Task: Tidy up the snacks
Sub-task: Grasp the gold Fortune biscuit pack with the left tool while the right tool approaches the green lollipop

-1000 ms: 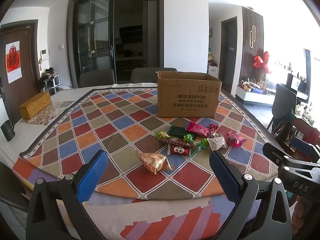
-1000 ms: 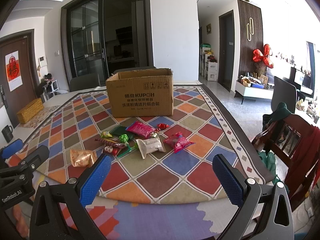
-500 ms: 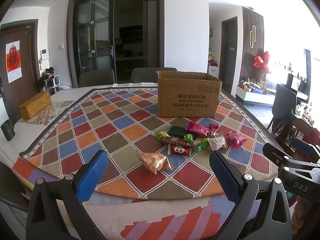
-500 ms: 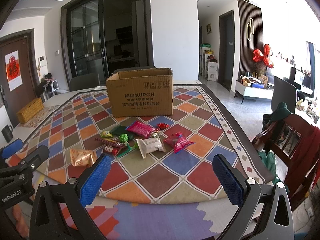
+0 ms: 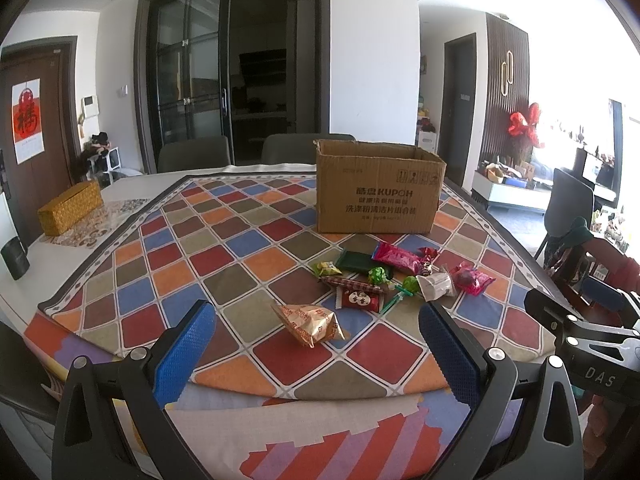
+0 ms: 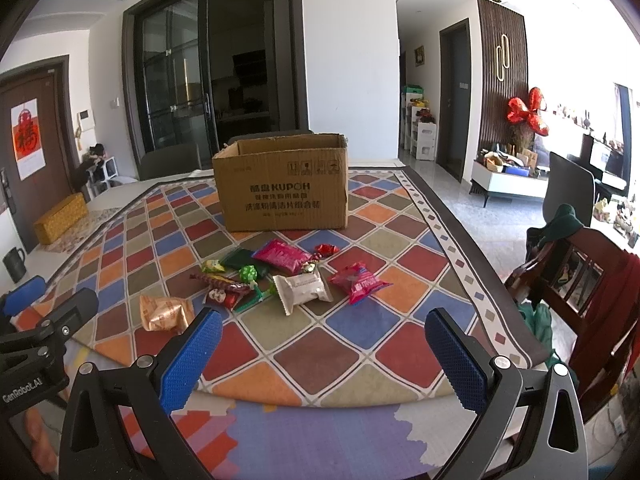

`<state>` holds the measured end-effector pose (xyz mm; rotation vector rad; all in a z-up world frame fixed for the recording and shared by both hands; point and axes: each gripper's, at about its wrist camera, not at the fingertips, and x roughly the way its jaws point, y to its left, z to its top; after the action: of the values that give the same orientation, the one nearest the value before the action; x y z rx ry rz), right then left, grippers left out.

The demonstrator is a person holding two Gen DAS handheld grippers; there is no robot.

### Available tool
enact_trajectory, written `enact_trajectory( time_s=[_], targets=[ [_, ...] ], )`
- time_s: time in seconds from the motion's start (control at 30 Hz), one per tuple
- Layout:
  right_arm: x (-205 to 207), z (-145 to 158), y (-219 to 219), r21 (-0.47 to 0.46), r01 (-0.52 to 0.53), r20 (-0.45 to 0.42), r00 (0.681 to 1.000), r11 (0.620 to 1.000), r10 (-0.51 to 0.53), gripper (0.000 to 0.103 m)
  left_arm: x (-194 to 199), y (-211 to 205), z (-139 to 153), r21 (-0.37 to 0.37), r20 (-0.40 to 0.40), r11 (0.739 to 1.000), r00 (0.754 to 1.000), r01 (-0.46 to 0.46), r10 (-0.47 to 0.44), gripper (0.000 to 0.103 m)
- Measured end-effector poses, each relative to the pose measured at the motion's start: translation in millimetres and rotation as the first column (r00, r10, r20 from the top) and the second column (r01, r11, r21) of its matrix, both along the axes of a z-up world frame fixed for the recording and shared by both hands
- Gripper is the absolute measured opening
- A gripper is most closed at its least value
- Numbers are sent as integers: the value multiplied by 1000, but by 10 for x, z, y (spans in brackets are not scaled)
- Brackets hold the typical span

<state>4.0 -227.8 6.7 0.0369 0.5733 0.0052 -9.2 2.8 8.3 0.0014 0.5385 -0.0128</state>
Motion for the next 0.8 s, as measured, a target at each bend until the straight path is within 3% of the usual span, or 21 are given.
enact_trajectory(
  time_s=[0.33, 0.8],
  targets=[
    [198, -118, 79, -19, -70, -41, 997, 997, 69, 102, 183, 52, -122, -21, -46, 1000, 999, -13, 12, 103],
    [737, -332, 377, -26, -203, -153, 968, 979, 197, 98, 717, 219, -406, -86, -195, 996, 981, -28, 11, 88]
  ],
)
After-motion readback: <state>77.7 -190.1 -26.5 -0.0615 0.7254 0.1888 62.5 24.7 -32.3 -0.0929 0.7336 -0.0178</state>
